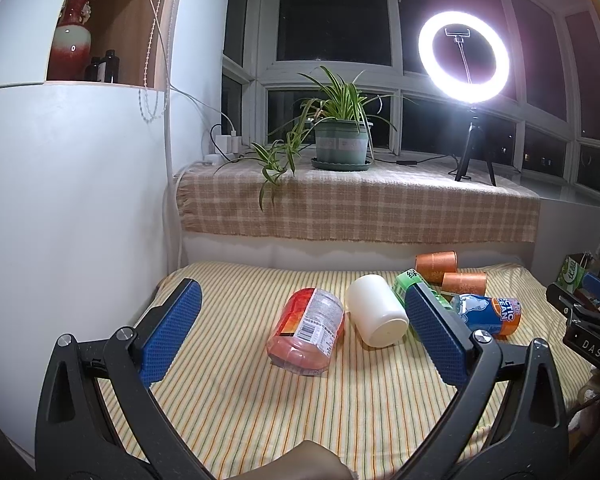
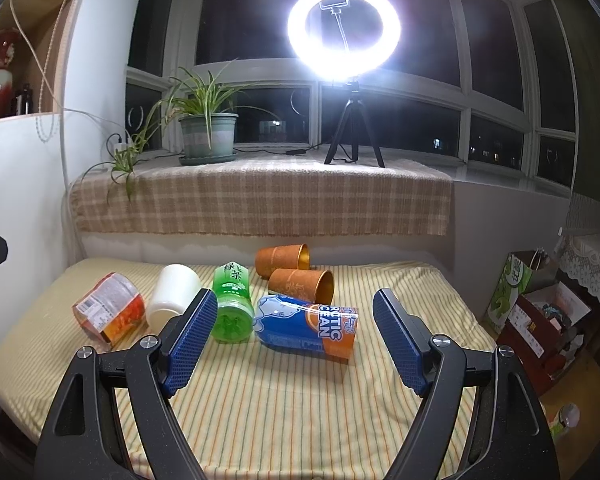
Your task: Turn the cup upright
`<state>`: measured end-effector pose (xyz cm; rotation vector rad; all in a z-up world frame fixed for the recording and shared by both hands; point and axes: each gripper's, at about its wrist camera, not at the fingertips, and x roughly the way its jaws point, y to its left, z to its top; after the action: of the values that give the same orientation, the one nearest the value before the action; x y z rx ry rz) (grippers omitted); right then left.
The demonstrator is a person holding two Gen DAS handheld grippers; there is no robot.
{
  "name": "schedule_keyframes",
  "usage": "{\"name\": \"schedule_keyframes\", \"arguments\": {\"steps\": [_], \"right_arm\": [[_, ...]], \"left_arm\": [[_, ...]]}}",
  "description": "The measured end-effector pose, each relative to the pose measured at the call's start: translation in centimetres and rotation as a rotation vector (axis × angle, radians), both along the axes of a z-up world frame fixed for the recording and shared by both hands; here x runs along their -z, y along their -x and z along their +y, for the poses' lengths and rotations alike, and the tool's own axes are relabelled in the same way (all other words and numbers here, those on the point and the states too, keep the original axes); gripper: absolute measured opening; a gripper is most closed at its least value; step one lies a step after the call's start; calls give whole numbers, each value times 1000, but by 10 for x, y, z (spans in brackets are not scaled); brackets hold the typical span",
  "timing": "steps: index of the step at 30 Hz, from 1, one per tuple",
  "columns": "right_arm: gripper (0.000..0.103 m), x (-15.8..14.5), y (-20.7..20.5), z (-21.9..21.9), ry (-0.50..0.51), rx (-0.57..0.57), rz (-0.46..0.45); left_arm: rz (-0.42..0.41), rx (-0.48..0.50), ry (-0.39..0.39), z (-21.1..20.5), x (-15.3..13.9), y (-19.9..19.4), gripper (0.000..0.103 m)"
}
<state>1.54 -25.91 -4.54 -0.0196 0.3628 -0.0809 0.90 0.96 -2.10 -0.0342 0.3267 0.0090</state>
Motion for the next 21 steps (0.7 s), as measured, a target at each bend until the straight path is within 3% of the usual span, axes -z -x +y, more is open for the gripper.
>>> {"name": "schedule_keyframes", "arguments": {"steps": [21], "right_arm": [[80, 3, -2, -1, -3, 2, 6]], "left_arm": [[8, -1, -2, -7, 6, -2, 103]]}}
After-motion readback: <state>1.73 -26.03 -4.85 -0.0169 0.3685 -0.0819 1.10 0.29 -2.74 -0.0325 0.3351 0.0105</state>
